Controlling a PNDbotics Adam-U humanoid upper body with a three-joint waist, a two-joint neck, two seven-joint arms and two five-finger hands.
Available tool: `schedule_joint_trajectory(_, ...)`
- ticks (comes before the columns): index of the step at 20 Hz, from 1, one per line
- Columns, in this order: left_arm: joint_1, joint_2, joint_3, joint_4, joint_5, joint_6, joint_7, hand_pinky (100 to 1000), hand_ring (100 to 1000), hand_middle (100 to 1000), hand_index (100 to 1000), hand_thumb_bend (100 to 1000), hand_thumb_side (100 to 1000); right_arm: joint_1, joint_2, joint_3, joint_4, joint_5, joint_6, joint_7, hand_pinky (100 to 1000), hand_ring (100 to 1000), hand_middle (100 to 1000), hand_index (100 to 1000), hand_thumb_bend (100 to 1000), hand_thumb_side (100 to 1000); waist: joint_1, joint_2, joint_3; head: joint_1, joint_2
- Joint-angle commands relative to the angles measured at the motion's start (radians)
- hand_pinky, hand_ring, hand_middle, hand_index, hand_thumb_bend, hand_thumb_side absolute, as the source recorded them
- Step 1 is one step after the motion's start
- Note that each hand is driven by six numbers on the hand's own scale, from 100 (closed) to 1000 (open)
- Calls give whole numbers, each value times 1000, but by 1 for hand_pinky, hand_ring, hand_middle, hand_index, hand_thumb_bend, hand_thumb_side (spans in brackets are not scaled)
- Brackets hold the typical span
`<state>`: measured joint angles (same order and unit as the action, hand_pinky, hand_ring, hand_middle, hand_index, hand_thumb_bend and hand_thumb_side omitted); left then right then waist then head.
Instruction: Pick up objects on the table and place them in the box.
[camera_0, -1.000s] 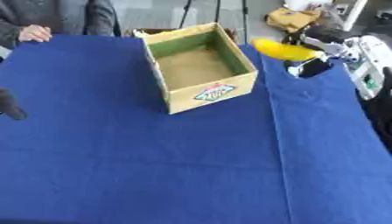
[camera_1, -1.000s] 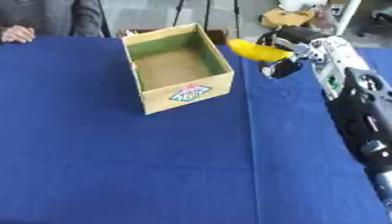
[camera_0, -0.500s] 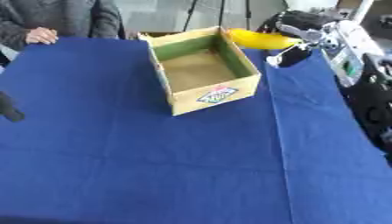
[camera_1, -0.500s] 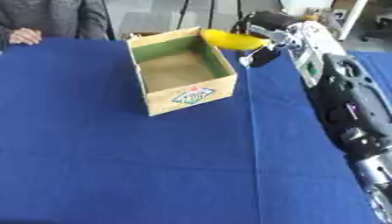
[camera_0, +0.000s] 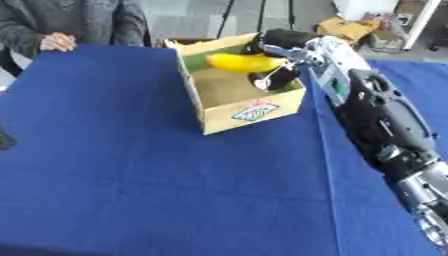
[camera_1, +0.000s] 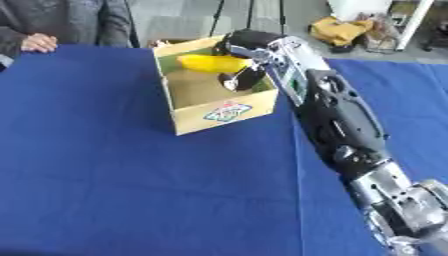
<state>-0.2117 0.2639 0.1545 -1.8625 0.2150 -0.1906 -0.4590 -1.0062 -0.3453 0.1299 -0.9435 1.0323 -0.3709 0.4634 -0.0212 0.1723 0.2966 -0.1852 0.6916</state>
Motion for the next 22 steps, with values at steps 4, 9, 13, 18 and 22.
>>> schedule_joint_trajectory(4, -25, 13, -14, -24, 17, -6, -17, 552, 467, 540, 673, 210, 1000, -12, -9, -16, 25, 19, 6, -11, 564, 595, 642, 777, 100, 238, 8, -9, 44, -20, -27)
schedule_joint_trajectory(9, -31, 8, -21, -28, 20, -11, -26, 552, 467, 540, 673, 208, 1000, -3, -7, -24, 49, 30, 14, -18, 571, 616, 663, 797, 100, 240, 11, 1, 64, -38, -38)
schedule_joint_trajectory(13, -34, 5, -24, -30, 18, -12, -33, 552, 467, 540, 673, 206, 1000, 6, -3, -28, 67, 39, 20, -20, 578, 626, 693, 822, 100, 244, 12, 5, 72, -45, -45)
schedule_joint_trajectory(18, -37, 3, -24, -29, 18, -11, -35, 551, 466, 539, 672, 208, 1000, 9, 0, -29, 68, 40, 18, -33, 626, 701, 791, 861, 100, 293, 9, 8, 71, -46, -51)
schedule_joint_trajectory(22, -40, 3, -24, -29, 18, -9, -36, 551, 466, 539, 672, 210, 1000, 7, 0, -30, 61, 32, 14, -48, 689, 788, 852, 898, 100, 492, 6, 8, 69, -44, -55)
